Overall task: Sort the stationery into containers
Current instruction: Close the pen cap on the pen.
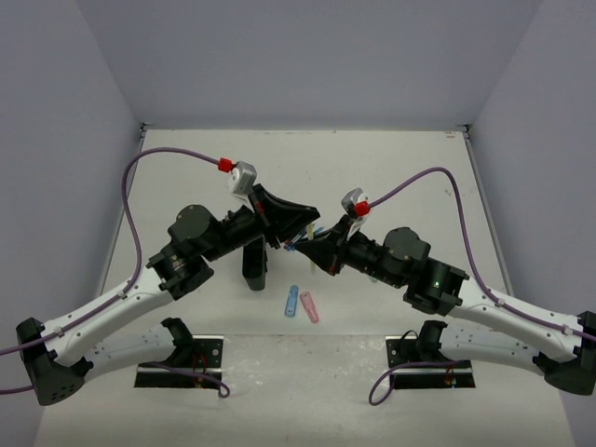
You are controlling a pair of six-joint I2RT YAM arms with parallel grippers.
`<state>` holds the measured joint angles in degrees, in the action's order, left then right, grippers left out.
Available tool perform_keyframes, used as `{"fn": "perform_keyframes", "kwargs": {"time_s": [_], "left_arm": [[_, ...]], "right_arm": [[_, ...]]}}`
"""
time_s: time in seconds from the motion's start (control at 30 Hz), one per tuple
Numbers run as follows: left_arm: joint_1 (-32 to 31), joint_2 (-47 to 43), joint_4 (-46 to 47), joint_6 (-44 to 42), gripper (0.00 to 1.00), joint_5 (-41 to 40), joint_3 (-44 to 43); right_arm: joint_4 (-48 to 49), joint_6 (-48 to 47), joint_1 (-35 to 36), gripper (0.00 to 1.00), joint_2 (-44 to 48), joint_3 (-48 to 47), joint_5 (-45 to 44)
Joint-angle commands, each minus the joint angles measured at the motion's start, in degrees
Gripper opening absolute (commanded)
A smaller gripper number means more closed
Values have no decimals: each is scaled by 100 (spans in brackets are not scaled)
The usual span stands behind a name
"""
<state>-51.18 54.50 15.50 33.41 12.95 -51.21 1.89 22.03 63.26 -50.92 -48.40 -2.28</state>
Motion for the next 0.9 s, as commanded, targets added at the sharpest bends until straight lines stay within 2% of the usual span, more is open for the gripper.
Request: {"fn": "perform_keyframes", "kwargs": {"time_s": [0.0,0.23,0.4,0.6,0.77,0.87], "left_arm": [[3,34,-60,51,0,260,291],[-8,124,338,515,0,864,1013],[-68,87,826,824,0,1100,1741],[-300,302,1328,1044,0,1346,2270],[-419,261,1111,1000,0,1188,2312],[-416,59,491,702,0,603,2146]], "right_arm": [[382,-295,6,0,204,-244,-246],[229,-649,-505,0,-58,-1045,-190],[224,-528,-1231,0,-181,-1602,290],[31,-541,-1299,0,-811,-2396,535],[9,-524,-1450,0,-1085,-2634,628],[-9,-586,-1475,0,-1061,-2494,859]]}}
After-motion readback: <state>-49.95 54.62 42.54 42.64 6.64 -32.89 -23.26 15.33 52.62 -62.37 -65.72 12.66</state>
